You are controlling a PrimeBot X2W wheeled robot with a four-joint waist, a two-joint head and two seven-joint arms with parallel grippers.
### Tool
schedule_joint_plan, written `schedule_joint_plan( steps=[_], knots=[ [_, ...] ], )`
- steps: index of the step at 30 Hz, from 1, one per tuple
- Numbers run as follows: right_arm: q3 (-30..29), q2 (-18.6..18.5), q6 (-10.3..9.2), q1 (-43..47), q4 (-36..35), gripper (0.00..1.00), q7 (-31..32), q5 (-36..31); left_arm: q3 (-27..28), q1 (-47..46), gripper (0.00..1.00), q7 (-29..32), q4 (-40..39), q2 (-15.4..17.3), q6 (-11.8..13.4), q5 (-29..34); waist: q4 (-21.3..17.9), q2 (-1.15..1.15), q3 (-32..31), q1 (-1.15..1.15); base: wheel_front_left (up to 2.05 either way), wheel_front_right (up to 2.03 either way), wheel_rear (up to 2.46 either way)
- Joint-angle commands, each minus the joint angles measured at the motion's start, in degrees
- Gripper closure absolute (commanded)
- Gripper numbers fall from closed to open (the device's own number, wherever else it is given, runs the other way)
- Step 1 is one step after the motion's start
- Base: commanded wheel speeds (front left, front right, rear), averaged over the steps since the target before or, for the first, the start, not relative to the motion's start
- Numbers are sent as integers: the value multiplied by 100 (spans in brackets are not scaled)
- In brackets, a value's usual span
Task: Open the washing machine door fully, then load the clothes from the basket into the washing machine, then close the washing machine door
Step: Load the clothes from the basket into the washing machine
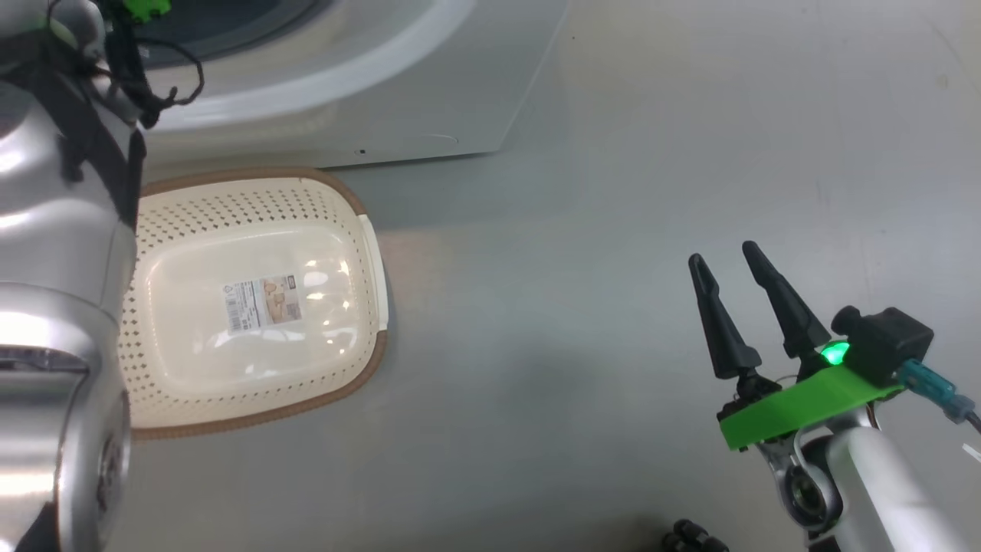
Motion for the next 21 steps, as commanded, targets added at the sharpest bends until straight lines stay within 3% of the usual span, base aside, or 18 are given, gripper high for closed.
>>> schedule_joint_plan(
  steps=[1,21],
  knots=[
    [55,-111,-15,-42,-131,0,-38,-49,-25,10,0,-83,-133,150,-37,-9,127,0,-141,0,0,0,0],
    [-305,-247,-15,40,-103,0,-38,-199,-396,1504,0,-347,-442,-227,-718,-115,689,0,-902,0,0,0,0]
  ],
)
